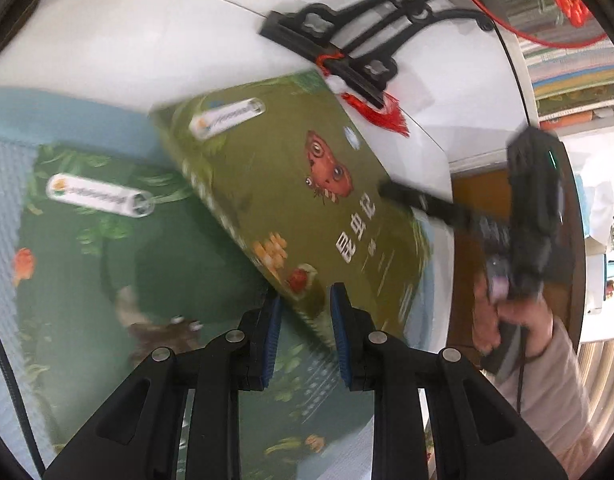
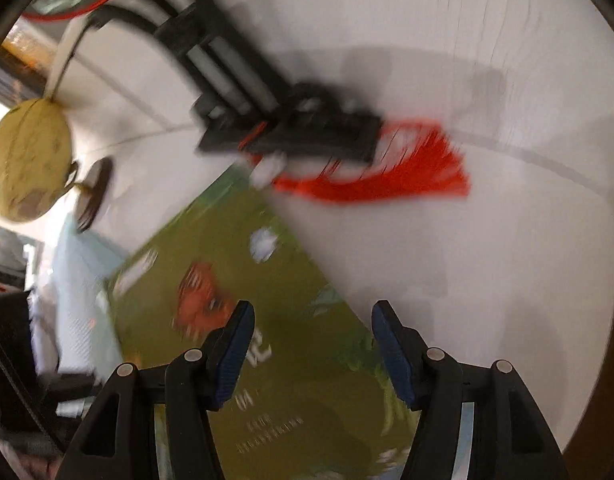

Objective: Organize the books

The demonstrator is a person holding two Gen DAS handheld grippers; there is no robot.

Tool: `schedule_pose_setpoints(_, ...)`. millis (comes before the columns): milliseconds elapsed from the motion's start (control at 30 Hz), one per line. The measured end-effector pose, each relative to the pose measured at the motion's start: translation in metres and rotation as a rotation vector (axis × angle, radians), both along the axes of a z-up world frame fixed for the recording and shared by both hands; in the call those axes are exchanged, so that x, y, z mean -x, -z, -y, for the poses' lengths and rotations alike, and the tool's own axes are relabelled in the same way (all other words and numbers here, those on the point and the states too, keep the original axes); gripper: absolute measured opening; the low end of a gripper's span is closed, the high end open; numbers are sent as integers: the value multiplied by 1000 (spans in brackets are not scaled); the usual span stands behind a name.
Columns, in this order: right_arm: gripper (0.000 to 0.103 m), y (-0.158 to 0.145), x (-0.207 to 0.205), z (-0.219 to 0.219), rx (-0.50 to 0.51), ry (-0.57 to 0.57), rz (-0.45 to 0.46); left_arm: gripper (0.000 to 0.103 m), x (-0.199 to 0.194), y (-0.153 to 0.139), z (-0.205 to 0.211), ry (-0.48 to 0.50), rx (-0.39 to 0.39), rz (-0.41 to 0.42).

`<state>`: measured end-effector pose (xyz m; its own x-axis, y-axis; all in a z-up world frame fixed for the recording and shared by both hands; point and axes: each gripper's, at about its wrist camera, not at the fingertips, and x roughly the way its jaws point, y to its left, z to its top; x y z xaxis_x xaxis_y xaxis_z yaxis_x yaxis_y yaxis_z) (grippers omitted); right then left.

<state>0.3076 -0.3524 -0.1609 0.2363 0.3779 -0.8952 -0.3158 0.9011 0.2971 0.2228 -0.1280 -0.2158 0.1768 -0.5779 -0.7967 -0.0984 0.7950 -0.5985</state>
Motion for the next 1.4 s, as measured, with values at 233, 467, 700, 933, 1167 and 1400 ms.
schedule_pose_setpoints(233, 62, 3, 91, -33, -10, -78, 16, 22, 23, -2, -32, -29, -42, -10)
schedule_pose_setpoints(467, 63, 1, 159, -43, -68, 2, 33, 21, 64, -7, -42, 72, -137, -20)
schedule_pose_setpoints(700, 64, -2, 231, -69, -108, 53, 28, 21, 123, -6, -59, 126, -146, -73)
schedule_pose_setpoints(933, 63, 28, 313, -88, -220, 96, -96, 22, 201, 9, -93, 165, -98, -182)
schedule_pose_setpoints(1167, 46, 67, 350, -58, -413, 153, -198, 21, 207, 27, -114, 206, -1, -237)
schedule_pose_setpoints(1400, 23, 77, 323, -51, -456, 51, -243, 16, 186, 41, -122, 213, 100, -275)
